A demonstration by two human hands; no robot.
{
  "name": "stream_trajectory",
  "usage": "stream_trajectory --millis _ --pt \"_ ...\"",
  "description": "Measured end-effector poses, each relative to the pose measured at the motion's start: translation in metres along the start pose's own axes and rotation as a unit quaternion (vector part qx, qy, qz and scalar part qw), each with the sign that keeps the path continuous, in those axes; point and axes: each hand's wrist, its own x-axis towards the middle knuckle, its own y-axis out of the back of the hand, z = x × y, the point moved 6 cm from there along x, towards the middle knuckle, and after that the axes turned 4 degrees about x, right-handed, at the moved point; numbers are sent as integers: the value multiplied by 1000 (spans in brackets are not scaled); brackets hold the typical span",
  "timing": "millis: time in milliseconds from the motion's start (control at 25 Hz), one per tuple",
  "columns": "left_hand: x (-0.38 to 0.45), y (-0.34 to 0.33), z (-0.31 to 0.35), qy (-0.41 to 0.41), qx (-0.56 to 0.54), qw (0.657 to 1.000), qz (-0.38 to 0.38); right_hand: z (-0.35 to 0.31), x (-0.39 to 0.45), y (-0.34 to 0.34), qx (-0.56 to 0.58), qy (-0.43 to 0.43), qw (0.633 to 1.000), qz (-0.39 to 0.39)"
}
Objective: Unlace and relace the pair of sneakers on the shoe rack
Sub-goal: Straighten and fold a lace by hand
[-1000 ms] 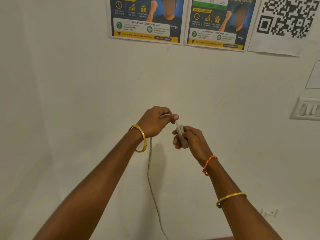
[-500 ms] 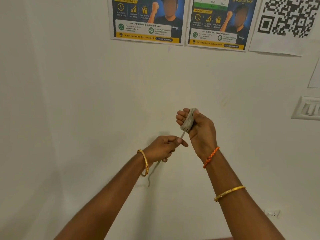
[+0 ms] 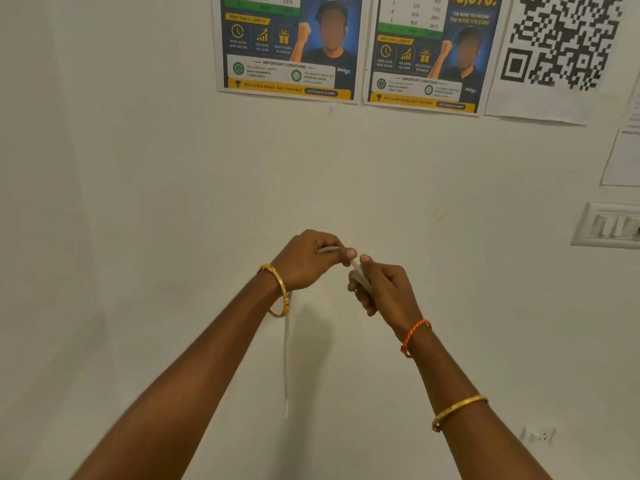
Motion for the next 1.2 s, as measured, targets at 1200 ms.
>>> stream_trajectory --millis 1200 --pt "-22 -48 -10 92 -231 969 9 -1 -9 9 310 -64 946 -76"
